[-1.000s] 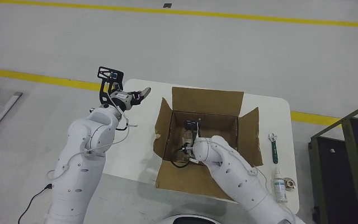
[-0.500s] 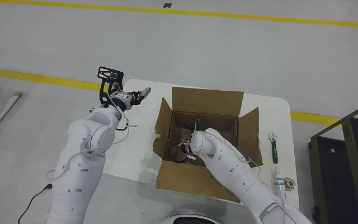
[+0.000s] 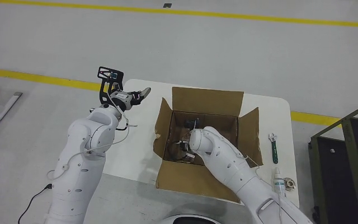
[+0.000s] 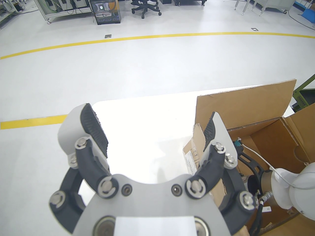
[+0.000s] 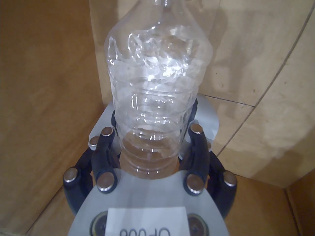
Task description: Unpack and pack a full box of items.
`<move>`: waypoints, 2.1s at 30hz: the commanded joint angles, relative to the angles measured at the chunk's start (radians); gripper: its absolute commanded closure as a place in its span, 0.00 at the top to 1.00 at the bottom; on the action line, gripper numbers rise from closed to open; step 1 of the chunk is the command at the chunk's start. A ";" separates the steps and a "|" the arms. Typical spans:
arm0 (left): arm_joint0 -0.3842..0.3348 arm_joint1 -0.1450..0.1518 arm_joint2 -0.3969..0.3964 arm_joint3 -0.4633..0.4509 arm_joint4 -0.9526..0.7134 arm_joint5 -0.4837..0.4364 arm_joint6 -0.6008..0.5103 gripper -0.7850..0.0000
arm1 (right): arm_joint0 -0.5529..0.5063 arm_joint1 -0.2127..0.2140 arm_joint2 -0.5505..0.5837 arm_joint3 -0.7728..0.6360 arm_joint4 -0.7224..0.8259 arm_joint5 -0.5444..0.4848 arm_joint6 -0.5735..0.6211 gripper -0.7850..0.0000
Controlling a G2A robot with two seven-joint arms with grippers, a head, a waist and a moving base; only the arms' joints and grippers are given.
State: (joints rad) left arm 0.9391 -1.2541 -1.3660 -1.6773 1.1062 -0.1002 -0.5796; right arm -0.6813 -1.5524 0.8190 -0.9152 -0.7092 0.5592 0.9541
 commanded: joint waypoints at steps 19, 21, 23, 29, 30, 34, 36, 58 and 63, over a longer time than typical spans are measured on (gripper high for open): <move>0.000 0.000 0.000 0.000 0.000 0.000 0.000 1.00 | -0.309 0.146 0.357 -0.925 -0.321 0.035 0.237 0.00; 0.000 0.000 0.000 0.000 0.000 0.000 0.000 1.00 | -0.354 0.160 0.422 -1.047 -0.358 0.023 0.275 0.00; 0.000 0.000 0.000 0.000 0.000 0.000 0.000 1.00 | -0.394 0.171 0.481 -1.153 -0.389 0.004 0.302 0.00; 0.000 0.000 0.000 0.000 0.000 0.000 0.000 1.00 | -0.514 0.196 0.698 -1.386 -0.473 -0.053 0.360 0.00; 0.000 0.000 0.000 0.000 0.000 0.000 0.000 1.00 | -0.534 0.198 0.737 -1.411 -0.480 -0.060 0.367 0.00; 0.000 0.000 0.000 0.000 0.000 0.000 0.000 1.00 | -0.614 0.204 0.892 -1.435 -0.497 -0.105 0.412 0.00; 0.000 0.000 0.000 0.000 0.000 0.000 0.000 1.00 | -0.650 0.207 0.961 -1.435 -0.510 -0.140 0.447 0.00; 0.000 0.000 0.000 0.000 0.000 0.000 0.000 1.00 | -0.953 0.254 1.095 -1.218 -0.654 -0.434 0.582 0.00; 0.000 0.000 0.000 0.000 0.000 0.000 0.000 1.00 | -0.955 0.254 1.091 -1.217 -0.654 -0.439 0.575 0.00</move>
State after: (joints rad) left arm 0.9391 -1.2541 -1.3660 -1.6773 1.1062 -0.1002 -0.5796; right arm -1.6342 -1.2982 1.9137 -2.1332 -1.3629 0.1256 1.5359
